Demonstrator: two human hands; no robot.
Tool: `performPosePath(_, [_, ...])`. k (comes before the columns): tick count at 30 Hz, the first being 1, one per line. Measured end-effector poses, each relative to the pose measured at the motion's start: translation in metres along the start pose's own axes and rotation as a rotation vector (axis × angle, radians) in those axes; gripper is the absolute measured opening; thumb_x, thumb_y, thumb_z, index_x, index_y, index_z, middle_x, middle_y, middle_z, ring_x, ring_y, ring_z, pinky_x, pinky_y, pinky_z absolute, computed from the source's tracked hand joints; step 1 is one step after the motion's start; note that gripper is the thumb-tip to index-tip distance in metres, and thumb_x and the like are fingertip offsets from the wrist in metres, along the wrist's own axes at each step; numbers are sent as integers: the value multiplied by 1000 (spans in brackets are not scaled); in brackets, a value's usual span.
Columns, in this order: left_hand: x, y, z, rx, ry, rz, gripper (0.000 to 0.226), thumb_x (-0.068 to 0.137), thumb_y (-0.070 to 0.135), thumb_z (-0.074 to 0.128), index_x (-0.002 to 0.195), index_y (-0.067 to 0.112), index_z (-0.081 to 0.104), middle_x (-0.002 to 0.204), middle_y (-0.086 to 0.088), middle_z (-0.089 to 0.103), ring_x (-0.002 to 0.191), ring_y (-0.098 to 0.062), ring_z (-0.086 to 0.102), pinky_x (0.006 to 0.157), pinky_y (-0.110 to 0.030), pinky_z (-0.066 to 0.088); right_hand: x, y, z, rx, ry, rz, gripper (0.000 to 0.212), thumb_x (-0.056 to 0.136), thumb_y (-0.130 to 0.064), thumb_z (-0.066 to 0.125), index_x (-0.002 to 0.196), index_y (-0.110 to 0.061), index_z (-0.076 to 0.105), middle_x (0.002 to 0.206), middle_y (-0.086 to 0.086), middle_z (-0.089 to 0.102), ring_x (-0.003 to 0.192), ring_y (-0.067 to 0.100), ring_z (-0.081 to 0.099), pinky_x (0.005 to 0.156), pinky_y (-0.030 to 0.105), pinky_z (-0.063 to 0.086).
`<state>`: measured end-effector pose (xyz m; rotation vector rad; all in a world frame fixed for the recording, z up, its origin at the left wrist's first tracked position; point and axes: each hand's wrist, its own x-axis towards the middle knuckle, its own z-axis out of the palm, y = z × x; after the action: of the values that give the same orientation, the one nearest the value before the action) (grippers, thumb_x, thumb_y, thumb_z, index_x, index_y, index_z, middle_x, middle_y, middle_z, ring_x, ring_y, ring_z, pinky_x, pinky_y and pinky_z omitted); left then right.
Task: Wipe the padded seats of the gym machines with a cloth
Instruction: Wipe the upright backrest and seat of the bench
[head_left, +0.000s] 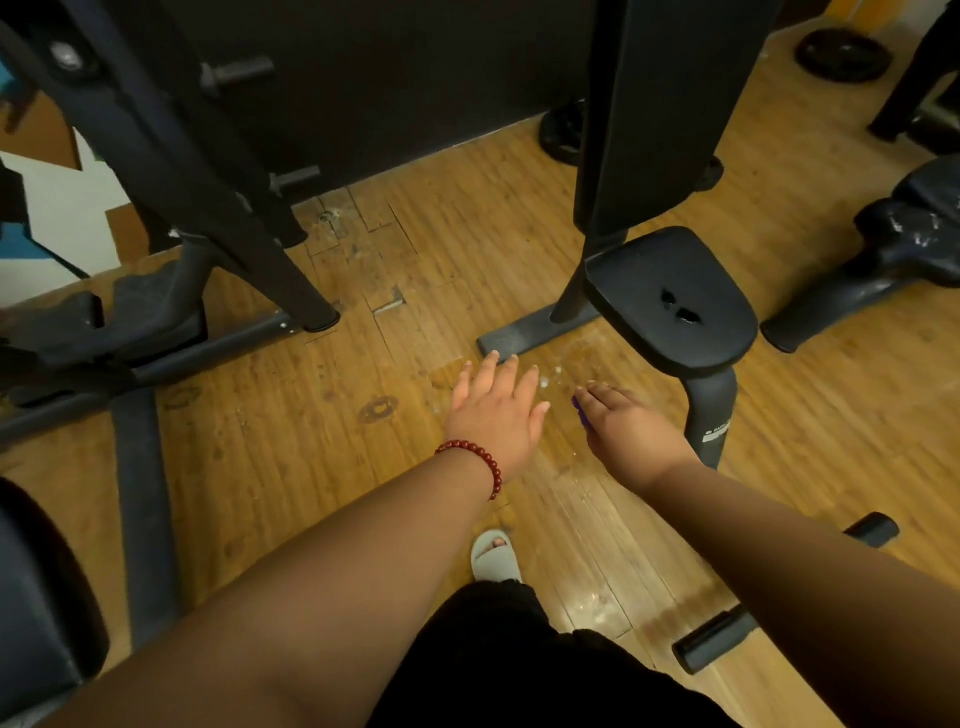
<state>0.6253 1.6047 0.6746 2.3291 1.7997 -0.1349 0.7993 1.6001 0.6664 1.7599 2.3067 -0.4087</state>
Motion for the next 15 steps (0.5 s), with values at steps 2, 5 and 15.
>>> performPosePath(2, [18, 1, -8, 2, -1, 13, 53, 103, 44, 18, 152, 23, 21, 160, -2, 18, 148, -24, 4, 120, -46, 4, 12, 8, -9, 18, 8, 16, 59, 102, -22, 43, 155, -18, 16, 160, 5, 21, 146, 24, 22, 117, 33, 26])
performPosePath(5, [44, -2, -18, 3, 6, 38, 53, 103, 44, 19, 152, 23, 23, 160, -3, 19, 148, -23, 5, 120, -46, 3, 30, 17, -23, 32, 22, 37, 56, 103, -23, 39, 155, -17, 17, 160, 4, 20, 146, 23, 20, 116, 31, 22])
performPosePath(15, [103, 9, -41, 32, 32, 49, 53, 104, 44, 19, 153, 24, 19, 160, -2, 18, 149, -23, 4, 120, -46, 2, 69, 55, -62, 28, 97, 63, 53, 105, -24, 35, 154, -17, 18, 160, 4, 23, 145, 23, 23, 115, 30, 23])
